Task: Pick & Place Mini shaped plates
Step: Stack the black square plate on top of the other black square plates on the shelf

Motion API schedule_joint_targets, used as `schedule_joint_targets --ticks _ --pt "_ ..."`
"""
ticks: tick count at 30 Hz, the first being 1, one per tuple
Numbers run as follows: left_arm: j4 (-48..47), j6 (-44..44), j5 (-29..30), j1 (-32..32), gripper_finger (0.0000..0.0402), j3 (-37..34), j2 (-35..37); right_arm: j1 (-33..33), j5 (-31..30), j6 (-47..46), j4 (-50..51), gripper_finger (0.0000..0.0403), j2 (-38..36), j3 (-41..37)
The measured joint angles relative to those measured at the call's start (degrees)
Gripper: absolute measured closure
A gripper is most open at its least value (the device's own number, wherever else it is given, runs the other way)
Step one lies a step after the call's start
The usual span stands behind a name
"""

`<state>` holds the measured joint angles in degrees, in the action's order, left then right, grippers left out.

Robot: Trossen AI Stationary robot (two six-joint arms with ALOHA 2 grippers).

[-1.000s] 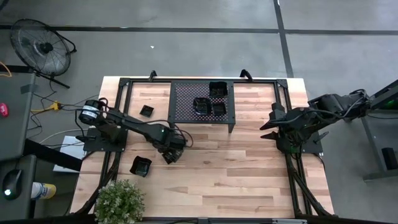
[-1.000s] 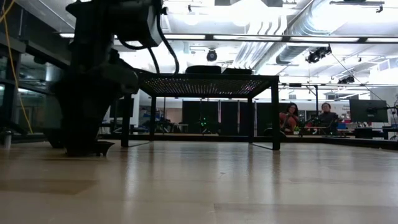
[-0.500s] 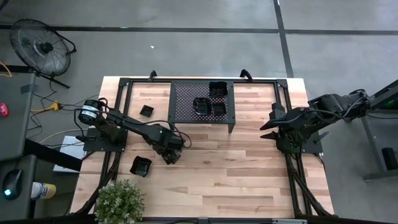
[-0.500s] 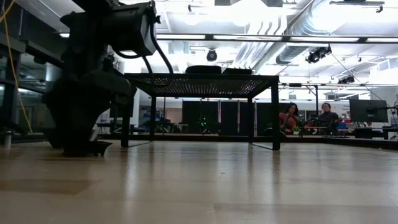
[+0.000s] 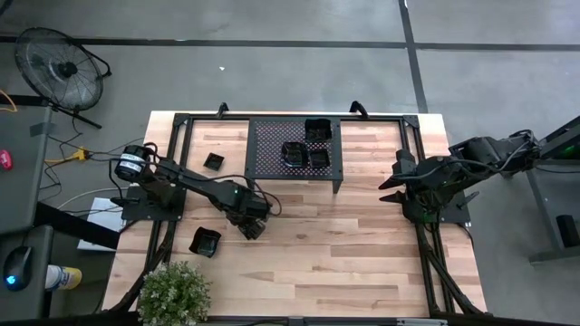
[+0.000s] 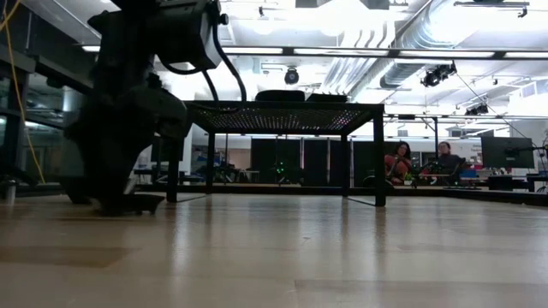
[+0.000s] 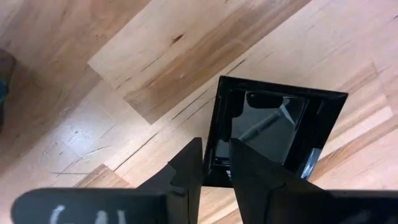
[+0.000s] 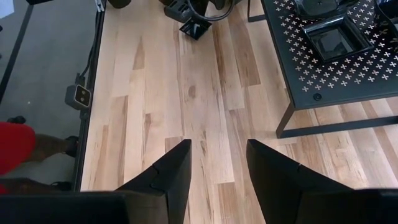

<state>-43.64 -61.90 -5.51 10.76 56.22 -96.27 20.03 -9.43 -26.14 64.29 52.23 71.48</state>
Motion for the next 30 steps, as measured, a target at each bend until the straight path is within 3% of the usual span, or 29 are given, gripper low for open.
schedule_joint_targets --ticks 19,30 --pt "0.11 -0.03 -1.98 0.00 0.0396 0.14 0.09 0.00 0.67 0.02 0.00 0.0257 0.00 0.02" --pt "0.19 0.00 -3.42 0.11 0.0400 0.14 0.62 0.00 0.66 -1.10 0.13 0.0256 0.00 0.02"
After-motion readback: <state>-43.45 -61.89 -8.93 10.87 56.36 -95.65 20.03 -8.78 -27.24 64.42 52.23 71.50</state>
